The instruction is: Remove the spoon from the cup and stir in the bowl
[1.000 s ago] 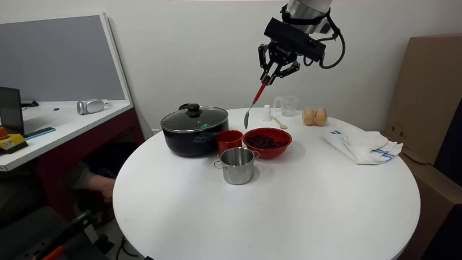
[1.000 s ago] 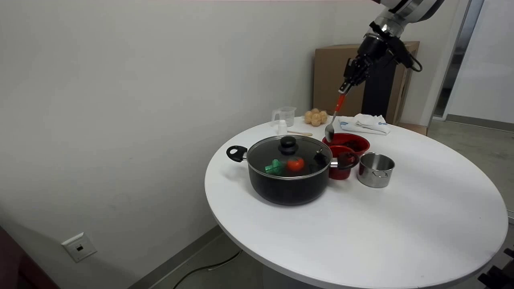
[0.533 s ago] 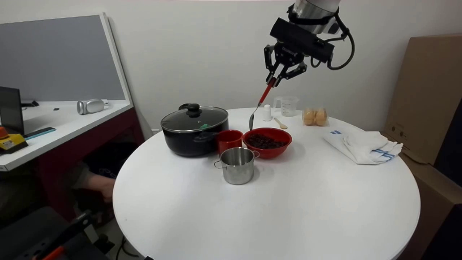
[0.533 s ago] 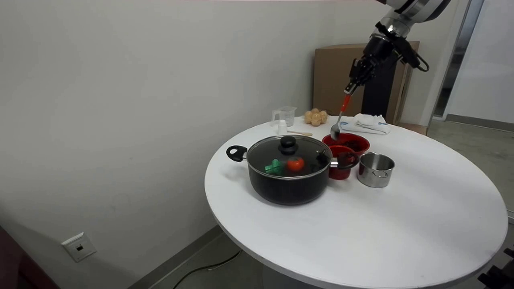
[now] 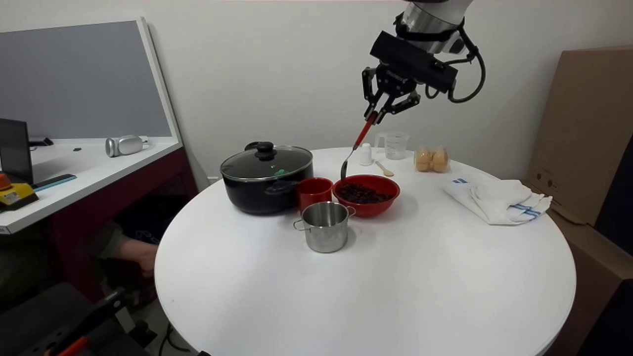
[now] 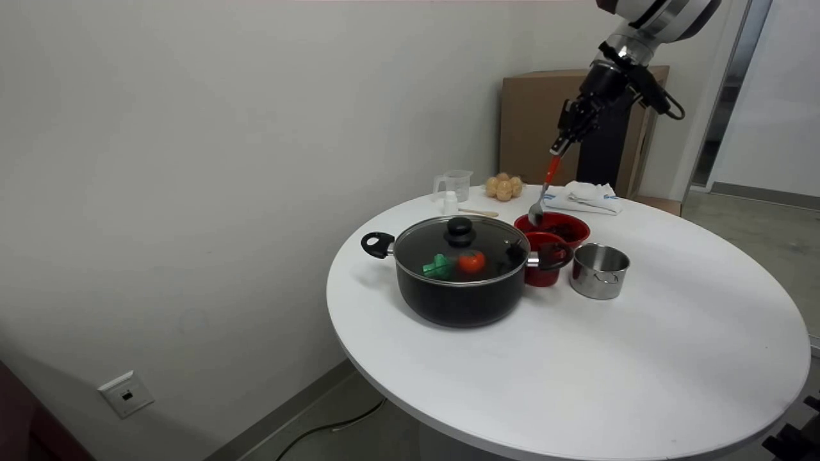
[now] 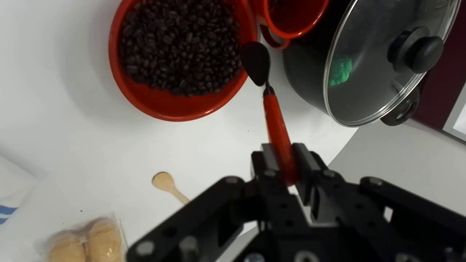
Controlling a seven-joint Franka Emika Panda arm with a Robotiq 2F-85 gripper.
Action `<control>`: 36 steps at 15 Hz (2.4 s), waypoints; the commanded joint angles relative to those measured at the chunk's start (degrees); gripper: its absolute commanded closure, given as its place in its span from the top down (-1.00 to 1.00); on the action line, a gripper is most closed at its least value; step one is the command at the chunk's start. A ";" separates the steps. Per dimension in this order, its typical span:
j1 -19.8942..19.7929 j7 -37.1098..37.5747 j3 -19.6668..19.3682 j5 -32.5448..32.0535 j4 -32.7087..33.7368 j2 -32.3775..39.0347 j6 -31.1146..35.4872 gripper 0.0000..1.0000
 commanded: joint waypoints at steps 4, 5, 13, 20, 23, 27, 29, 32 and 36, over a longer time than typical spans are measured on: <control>0.08 -2.45 -0.30 0.93 -0.79 0.49 0.79 -0.92; 0.16 -2.86 -0.29 0.82 -0.94 0.63 1.12 -0.92; 0.81 -4.82 -0.16 0.08 -0.43 2.10 2.34 -0.92; 1.91 -6.65 0.08 -0.97 0.15 3.44 3.25 -0.92; 1.85 -7.21 -0.06 -1.26 0.18 4.07 4.07 -0.92; 1.38 -7.14 -0.30 -1.67 0.19 4.18 5.07 -0.92; 1.14 -7.22 -0.43 -1.88 0.15 3.97 5.73 -0.92; 0.92 -7.45 -0.61 -2.36 0.28 3.72 7.01 -0.92; 0.52 -7.96 -0.93 -3.30 0.29 3.58 9.11 -0.92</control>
